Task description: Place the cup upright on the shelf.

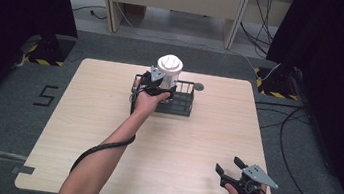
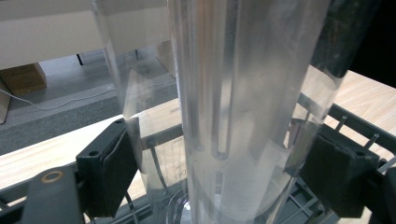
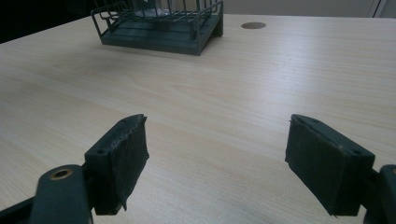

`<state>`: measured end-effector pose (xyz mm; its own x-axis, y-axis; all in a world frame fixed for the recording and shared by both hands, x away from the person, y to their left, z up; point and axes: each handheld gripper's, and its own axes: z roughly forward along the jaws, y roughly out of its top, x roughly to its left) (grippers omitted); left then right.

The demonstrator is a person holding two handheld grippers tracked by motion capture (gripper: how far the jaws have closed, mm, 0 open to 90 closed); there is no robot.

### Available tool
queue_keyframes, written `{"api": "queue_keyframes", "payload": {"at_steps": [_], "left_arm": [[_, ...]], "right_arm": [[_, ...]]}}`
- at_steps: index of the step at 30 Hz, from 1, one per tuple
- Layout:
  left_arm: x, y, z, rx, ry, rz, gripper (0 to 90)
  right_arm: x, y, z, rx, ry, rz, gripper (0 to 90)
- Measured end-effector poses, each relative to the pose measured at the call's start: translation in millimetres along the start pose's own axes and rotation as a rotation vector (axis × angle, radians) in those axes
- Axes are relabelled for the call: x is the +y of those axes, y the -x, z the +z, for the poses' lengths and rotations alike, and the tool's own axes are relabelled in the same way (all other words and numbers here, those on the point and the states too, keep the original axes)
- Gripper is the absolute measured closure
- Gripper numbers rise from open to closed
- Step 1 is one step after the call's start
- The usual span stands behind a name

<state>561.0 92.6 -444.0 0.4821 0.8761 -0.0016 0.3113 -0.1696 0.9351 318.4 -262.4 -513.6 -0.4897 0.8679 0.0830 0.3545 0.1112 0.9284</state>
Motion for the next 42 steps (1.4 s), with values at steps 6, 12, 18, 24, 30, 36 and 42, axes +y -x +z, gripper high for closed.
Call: {"api": "queue_keyframes", "payload": {"at_steps": [6, 12, 18, 24, 30, 36, 42], "left_arm": [[-0.2, 0.0, 0.0, -0.002, -0.002, -0.001, 17.5], [-1.4, -0.1, -1.1, -0.005, -0.005, 0.0, 17.2], [-4.3, -0.7, -3.3, -0.007, -0.001, -0.007, 17.0], [-4.4, 0.1, -4.3, -0.006, -0.002, -0.005, 16.9], [-4.1, 0.8, -7.7, -0.007, -0.01, -0.001, 16.7], [-3.1, 2.3, -11.8, 0.004, 0.0, 0.007, 15.4], [1.2, 3.2, -18.5, 0.006, 0.017, 0.025, 14.5]], "right_arm": [[0.0, -0.4, 0.2, 0.001, -0.001, 0.0, 21.4], [0.1, -0.7, 0.4, 0.001, -0.003, -0.003, 21.4], [0.2, -1.2, 0.6, 0.002, -0.007, -0.005, 21.4], [0.2, -1.1, 0.8, 0.003, -0.009, -0.004, 21.4], [0.2, -1.2, 0.7, 0.004, -0.009, -0.005, 21.4], [0.2, -1.3, 0.6, 0.004, -0.01, -0.007, 21.4], [0.2, -1.5, 0.8, 0.004, -0.012, -0.009, 21.4]]}}
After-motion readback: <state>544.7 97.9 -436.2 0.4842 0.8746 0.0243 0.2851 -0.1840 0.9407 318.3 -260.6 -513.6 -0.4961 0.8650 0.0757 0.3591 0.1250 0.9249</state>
